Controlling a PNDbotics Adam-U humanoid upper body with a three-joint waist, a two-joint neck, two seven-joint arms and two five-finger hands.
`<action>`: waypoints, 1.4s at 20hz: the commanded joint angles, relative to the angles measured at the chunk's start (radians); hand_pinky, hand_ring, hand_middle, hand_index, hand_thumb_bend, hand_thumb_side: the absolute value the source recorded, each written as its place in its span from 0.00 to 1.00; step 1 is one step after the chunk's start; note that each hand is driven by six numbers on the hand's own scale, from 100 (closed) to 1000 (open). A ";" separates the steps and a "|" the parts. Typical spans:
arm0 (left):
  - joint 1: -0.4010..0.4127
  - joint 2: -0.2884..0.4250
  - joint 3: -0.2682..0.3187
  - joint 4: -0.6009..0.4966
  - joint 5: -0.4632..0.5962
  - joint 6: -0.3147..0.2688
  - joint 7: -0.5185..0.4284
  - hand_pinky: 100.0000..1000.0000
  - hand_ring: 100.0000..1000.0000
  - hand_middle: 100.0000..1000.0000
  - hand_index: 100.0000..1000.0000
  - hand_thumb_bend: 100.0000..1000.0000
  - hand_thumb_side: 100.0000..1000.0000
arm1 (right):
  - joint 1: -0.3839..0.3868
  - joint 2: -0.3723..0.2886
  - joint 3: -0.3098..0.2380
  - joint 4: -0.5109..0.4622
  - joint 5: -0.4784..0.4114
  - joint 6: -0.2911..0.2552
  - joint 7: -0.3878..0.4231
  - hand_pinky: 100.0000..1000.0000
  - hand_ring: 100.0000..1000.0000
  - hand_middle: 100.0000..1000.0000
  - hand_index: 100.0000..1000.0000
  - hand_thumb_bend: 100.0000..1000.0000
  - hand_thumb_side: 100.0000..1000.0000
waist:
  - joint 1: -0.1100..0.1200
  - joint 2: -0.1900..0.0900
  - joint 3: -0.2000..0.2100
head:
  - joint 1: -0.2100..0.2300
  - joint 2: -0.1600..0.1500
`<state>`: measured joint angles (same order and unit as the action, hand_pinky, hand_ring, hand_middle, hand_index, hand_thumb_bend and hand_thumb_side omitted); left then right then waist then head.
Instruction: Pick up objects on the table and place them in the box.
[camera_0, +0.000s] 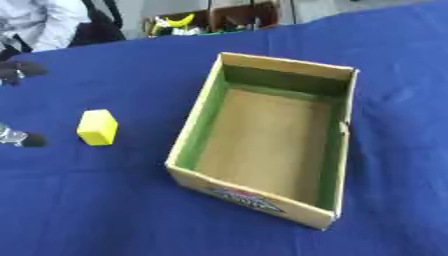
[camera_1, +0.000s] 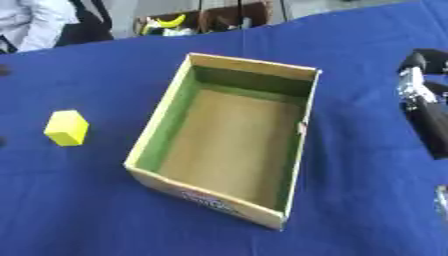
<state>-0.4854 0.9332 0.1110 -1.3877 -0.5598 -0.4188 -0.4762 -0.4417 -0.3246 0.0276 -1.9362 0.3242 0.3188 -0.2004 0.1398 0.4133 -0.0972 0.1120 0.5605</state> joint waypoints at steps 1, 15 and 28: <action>-0.038 0.054 -0.006 0.020 -0.019 -0.013 -0.060 0.80 0.92 0.94 1.00 0.85 0.75 | -0.015 -0.025 0.003 -0.010 -0.001 -0.004 0.006 0.85 1.00 0.62 0.82 0.00 0.76 | -0.001 -0.020 -0.002 | 0.003 -0.010; -0.235 -0.005 -0.094 0.164 -0.134 -0.029 -0.169 0.78 0.90 0.92 0.99 0.73 0.72 | -0.018 -0.027 0.014 -0.005 -0.005 -0.006 0.022 0.85 1.00 0.62 0.82 0.00 0.76 | 0.001 -0.020 -0.021 | 0.010 -0.019; -0.294 -0.067 -0.141 0.260 -0.160 -0.056 -0.262 0.77 0.89 0.89 0.97 0.72 0.67 | -0.023 -0.024 0.017 -0.007 -0.006 -0.007 0.028 0.85 1.00 0.62 0.82 0.00 0.76 | 0.002 -0.013 -0.035 | 0.010 -0.034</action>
<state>-0.7617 0.8388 -0.0338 -1.1250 -0.7176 -0.4246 -0.6808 -0.4496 -0.3310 0.0444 -1.9302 0.3235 0.3149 -0.1755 0.1456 0.4192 -0.1321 0.1207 0.5398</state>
